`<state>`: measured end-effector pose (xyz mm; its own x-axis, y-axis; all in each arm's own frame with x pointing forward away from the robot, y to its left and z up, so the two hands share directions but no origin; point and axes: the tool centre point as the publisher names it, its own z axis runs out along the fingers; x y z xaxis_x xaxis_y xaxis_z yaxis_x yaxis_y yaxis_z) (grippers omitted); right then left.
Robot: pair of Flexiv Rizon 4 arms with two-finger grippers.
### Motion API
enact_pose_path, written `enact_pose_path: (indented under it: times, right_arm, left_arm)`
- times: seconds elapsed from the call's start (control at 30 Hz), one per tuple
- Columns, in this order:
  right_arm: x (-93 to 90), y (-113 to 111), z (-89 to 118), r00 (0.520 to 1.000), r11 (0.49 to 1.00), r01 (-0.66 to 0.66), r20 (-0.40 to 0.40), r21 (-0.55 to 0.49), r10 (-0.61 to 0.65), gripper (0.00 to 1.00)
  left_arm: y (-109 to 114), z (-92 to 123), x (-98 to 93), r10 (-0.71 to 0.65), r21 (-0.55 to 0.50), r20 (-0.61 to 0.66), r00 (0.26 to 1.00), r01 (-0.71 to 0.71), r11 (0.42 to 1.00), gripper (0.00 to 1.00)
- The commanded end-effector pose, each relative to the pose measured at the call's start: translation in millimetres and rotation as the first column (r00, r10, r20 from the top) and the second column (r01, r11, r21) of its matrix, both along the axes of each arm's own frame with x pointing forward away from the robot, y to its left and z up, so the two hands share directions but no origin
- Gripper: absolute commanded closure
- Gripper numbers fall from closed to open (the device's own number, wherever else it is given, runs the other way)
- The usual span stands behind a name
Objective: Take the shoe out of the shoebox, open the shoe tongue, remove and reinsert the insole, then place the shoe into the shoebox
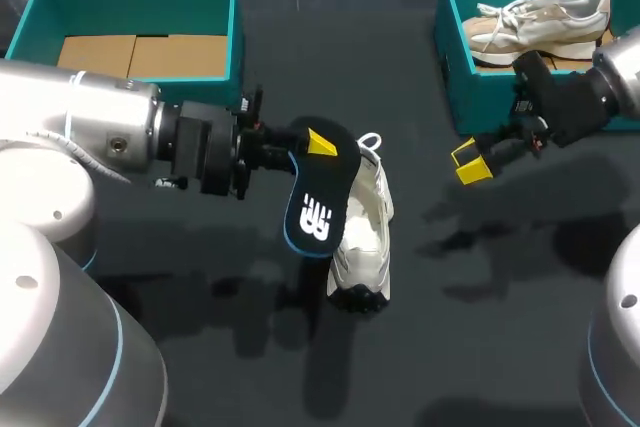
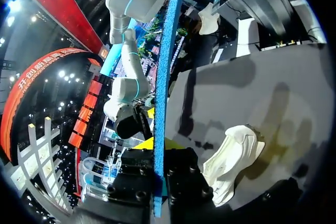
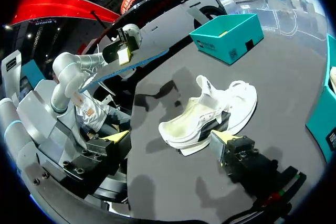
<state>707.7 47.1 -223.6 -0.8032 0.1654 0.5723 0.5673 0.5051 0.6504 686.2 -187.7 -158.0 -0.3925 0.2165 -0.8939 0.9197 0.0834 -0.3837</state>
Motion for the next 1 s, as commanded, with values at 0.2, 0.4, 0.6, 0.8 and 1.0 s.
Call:
enact_pose_path:
  times: [0.2,0.4,0.6,0.8,1.0]
  right_arm:
    - [-7.9,3,-20,0.976,0.986,-0.117,0.172,-0.115,0.136,0.00]
    - [-12.3,8,-36,0.956,0.967,-0.116,0.238,-0.226,0.170,0.00]
    - [-12.3,8,-36,0.956,0.967,-0.116,0.238,-0.226,0.170,0.00]
    - [-16.3,19,-56,0.914,0.938,-0.139,0.324,-0.317,0.245,0.00]
    - [-23.8,34,-82,0.869,0.933,-0.132,0.414,-0.335,0.271,0.00]
  left_arm:
    - [-2,-10,-29.7,0.047,0.034,-0.182,0.982,-0.041,0.999,1.00]
    - [2,-10,-44.6,0.014,0.031,-0.379,0.925,-0.003,1.000,1.00]
    - [2,-10,-44.6,0.014,0.031,-0.379,0.925,-0.003,1.000,1.00]
    - [0,-23,-48.3,0.026,0.019,-0.513,0.858,-0.020,1.000,1.00]
    - [5,-36,-51.3,0.025,0.002,-0.608,0.793,-0.030,1.000,1.00]
